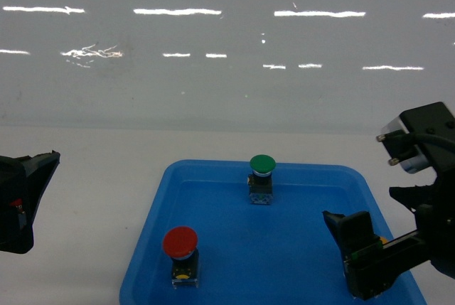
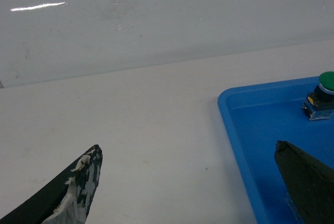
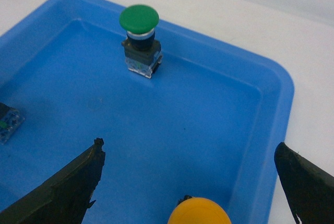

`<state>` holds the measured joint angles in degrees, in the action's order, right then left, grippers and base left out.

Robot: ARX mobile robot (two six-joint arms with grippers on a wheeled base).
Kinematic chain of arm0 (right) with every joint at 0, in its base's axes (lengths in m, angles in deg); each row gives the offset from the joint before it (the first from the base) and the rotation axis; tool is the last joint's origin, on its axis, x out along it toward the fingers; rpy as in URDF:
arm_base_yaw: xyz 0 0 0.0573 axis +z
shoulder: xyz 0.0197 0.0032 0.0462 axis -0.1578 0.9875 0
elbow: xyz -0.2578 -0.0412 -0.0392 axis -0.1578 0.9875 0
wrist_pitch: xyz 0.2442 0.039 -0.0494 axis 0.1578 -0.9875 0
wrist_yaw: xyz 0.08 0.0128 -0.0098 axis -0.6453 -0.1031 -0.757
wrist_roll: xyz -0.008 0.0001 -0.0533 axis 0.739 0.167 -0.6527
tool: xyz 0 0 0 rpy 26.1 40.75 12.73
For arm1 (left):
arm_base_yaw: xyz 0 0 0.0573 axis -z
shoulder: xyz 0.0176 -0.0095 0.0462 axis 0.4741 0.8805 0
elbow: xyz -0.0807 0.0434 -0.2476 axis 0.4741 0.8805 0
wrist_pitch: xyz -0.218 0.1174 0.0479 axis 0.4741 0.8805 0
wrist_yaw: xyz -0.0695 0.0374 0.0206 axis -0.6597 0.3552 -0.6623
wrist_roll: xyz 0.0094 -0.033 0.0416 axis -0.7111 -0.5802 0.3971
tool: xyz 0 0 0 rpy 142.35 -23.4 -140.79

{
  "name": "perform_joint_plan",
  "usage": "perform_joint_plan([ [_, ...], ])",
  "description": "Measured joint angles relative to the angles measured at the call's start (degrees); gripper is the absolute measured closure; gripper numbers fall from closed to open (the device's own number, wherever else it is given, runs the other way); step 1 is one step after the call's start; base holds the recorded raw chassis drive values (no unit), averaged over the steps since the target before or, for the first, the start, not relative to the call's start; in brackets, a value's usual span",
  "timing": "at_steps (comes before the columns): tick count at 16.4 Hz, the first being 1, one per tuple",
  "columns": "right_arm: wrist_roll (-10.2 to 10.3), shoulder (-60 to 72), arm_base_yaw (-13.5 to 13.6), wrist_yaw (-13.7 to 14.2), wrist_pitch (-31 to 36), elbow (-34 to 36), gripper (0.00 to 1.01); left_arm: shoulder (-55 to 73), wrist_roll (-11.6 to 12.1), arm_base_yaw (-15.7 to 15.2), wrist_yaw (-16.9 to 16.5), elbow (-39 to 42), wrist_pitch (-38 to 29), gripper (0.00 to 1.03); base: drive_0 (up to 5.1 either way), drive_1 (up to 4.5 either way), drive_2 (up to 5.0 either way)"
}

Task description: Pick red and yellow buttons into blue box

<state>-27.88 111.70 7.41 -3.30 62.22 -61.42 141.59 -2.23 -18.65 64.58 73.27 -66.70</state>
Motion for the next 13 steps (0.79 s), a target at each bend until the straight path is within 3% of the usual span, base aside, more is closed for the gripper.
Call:
perform_joint_plan([
  [5,-4.07,11.08,-0.39,-2.84,-1.84,-5.60,0.03,0.00,0.00,0.00,-0.02,0.00,0.00,0.05,0.0,0.00,0.0],
  [11,-7.54,18.49,0.00,-1.60,-2.86,-10.43,0.04,0.00,0.00,0.00,-0.02,0.00,0.00,0.05,0.0,0.00,0.0],
  [13,-8.04,18.60,-0.02,-1.27,-3.10,-10.45,0.21,0.00,0.00,0.00,0.00,0.00,0.00,0.05,0.0,0.00,0.0],
])
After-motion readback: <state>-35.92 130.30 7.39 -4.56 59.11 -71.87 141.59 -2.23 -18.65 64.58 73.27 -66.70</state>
